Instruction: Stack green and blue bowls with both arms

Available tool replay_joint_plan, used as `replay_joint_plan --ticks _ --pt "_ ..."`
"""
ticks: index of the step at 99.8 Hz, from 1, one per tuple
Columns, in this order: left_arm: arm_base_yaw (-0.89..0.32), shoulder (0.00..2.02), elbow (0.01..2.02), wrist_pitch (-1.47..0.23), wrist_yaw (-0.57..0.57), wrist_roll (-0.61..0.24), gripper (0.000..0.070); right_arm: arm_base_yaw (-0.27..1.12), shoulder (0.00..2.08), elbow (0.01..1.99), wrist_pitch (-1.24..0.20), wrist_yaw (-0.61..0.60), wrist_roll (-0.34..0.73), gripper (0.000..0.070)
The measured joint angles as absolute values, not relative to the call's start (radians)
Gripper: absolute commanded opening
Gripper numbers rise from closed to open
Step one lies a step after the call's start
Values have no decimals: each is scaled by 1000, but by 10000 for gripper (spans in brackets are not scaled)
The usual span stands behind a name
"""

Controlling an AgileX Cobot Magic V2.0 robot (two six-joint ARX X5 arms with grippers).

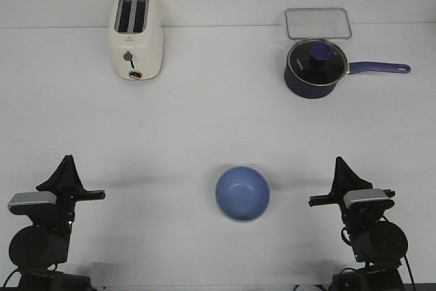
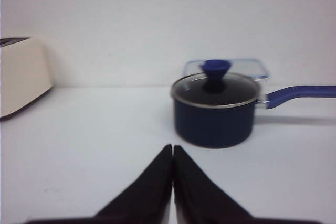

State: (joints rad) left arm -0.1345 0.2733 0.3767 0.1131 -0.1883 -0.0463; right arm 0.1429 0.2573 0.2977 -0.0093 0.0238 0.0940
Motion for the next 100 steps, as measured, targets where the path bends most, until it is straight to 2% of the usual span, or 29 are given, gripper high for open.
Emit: replay_joint_plan --ticks 78,100 --pt "-109 204 364 129 -184 -35 15 143 257 298 -9 26 94 0" --pt "-11 80 190 115 -5 -15 15 143 257 298 -9 26 94 0"
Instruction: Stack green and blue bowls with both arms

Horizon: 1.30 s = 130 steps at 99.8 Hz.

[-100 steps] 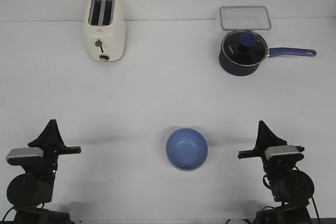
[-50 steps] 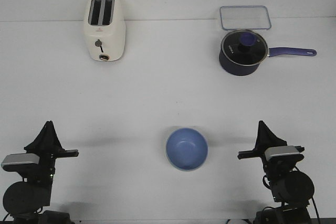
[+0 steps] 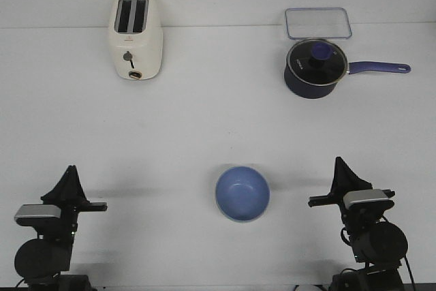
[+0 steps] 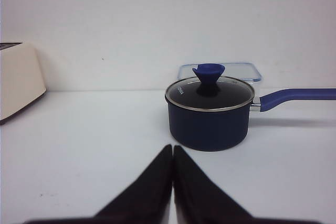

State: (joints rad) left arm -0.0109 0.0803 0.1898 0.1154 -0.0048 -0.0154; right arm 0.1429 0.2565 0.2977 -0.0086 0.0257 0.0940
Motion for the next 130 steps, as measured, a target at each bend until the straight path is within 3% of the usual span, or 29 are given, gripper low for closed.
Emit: replay_joint_plan --ticks 31,130 --pt "13 6 35 118 25 -7 15 143 256 298 -8 26 94 0" --pt "13 5 34 148 25 -6 15 143 256 298 -8 27 93 0"
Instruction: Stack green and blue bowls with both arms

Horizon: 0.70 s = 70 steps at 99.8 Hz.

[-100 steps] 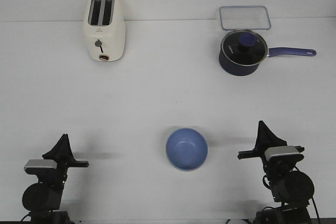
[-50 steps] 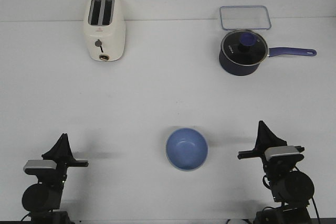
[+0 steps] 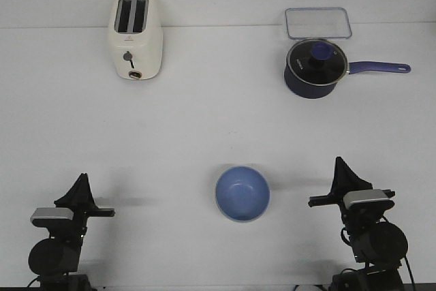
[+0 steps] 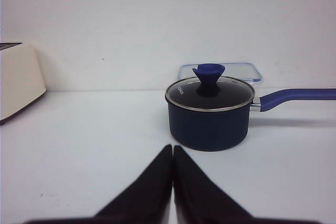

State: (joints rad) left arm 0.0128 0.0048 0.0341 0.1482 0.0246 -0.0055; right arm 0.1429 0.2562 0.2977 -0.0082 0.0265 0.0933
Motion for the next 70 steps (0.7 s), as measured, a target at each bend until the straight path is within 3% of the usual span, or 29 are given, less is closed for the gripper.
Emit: replay_joint_plan --ticks 14,46,70 --pt "13 5 34 148 25 -6 15 136 234 297 -31 26 43 0" --pt "13 5 34 148 25 -6 15 70 12 113 -41 -5 -236 0" --pt "13 5 34 148 25 -6 15 68 2 15 -37 -3 -274 0"
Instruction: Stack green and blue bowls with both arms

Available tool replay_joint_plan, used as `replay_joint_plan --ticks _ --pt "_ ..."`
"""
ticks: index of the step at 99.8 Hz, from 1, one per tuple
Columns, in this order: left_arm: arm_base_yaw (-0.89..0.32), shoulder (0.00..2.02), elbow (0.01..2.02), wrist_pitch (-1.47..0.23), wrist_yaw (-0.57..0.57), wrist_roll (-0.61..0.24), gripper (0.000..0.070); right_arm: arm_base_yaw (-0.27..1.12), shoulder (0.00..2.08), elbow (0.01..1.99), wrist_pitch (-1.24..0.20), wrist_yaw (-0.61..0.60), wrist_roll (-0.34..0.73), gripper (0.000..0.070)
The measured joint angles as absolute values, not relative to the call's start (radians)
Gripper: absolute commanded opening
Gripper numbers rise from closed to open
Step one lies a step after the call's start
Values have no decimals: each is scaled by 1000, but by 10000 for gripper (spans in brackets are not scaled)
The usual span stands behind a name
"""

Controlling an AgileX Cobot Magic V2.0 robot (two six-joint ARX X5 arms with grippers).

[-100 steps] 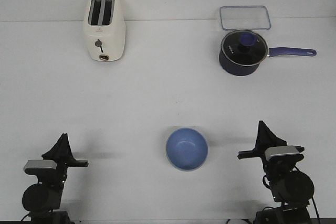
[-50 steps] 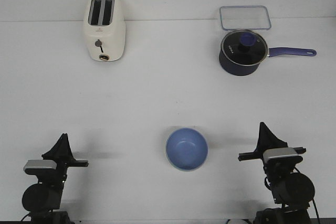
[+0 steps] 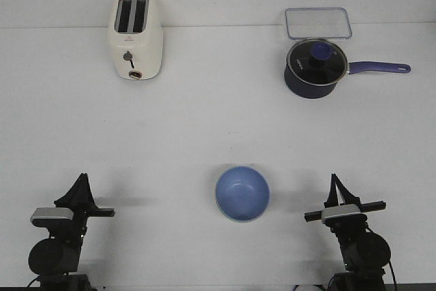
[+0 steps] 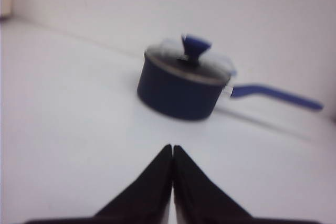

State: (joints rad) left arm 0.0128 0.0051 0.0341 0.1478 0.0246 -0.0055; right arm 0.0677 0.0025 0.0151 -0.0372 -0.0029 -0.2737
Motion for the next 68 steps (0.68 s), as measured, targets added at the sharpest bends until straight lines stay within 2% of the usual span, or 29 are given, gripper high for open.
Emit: replay_joint_plan --ticks 68 --pt "13 5 34 148 25 -6 15 66 1 15 -9 -1 -281 0"
